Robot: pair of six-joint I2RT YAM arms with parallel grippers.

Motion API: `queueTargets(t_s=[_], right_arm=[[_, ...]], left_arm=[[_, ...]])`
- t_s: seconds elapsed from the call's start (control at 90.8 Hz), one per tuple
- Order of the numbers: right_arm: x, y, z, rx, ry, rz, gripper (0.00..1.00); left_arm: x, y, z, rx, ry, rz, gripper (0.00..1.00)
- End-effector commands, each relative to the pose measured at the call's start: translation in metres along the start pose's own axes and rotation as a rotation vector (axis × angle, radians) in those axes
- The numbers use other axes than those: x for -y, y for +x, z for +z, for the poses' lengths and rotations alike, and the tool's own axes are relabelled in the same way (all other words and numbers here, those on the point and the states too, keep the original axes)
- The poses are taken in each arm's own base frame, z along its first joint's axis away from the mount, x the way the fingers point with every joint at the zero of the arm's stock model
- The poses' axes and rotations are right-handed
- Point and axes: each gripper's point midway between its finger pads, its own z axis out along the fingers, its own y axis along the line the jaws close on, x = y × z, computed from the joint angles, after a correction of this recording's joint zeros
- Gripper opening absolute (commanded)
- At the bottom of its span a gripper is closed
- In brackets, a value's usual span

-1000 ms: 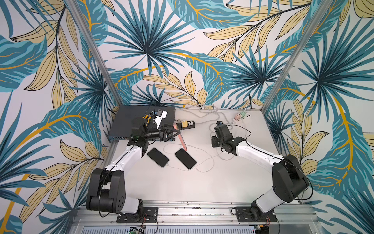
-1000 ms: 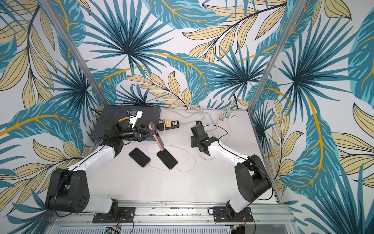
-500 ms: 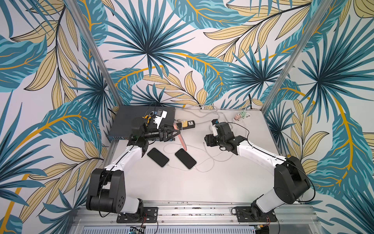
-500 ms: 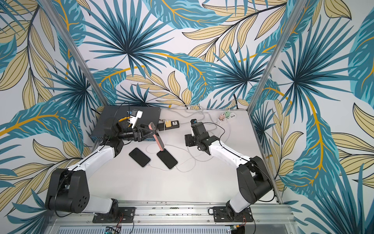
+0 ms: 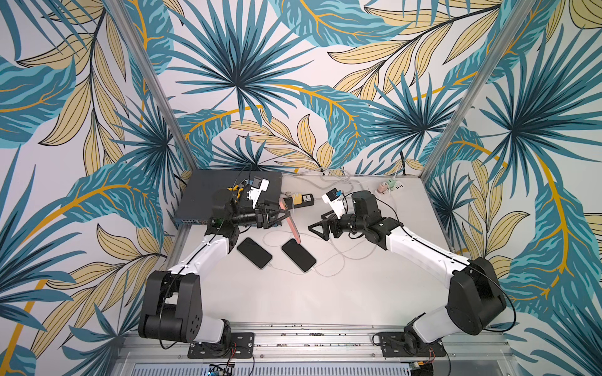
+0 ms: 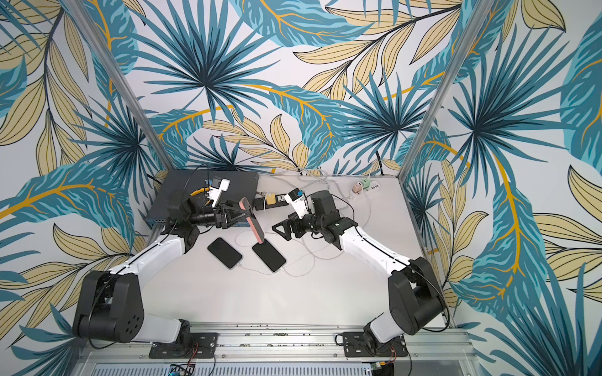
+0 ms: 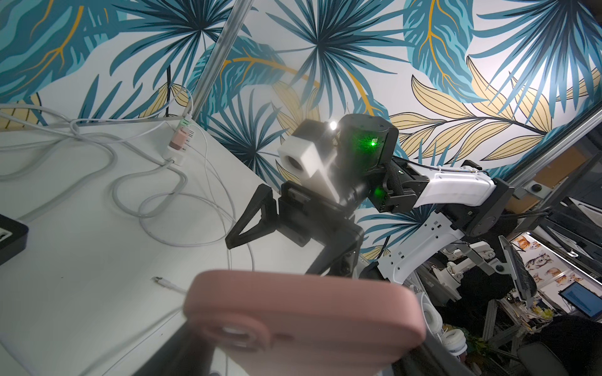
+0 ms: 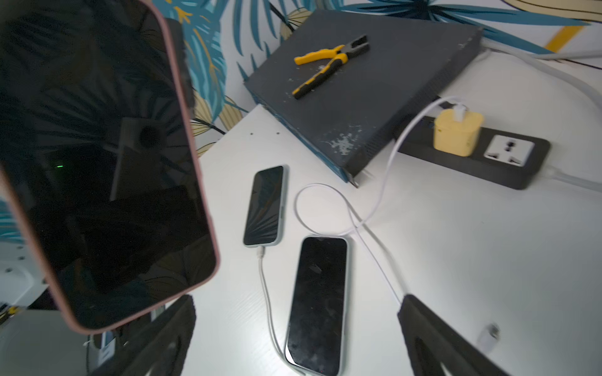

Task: Unplug the charging cable from the phone
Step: Place the phone at the center of the board.

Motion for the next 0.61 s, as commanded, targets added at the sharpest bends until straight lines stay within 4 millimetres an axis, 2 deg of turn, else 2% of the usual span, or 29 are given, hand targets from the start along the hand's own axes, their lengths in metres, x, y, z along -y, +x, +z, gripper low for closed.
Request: queueTargets(t_s=[0.0, 0.253, 0.595], right_arm=[[-0.051, -0.009, -0.01, 0.044, -0.286, -0.083, 1.0], [-0.072, -0.022, -0.009, 0.098, -0.423, -0.112, 1.0], [-0.078, -0.025, 0.022, 0.067, -0.47, -0.104, 1.0]], left_arm=[[0.016, -0.007, -0.004, 0.012, 0.02, 0.086, 0.47], [0.015, -0.006, -0.004, 0.011, 0.024, 0.083, 0.47], [0.022, -0.005, -0.004, 0.012, 0.059, 0.09, 0.48]])
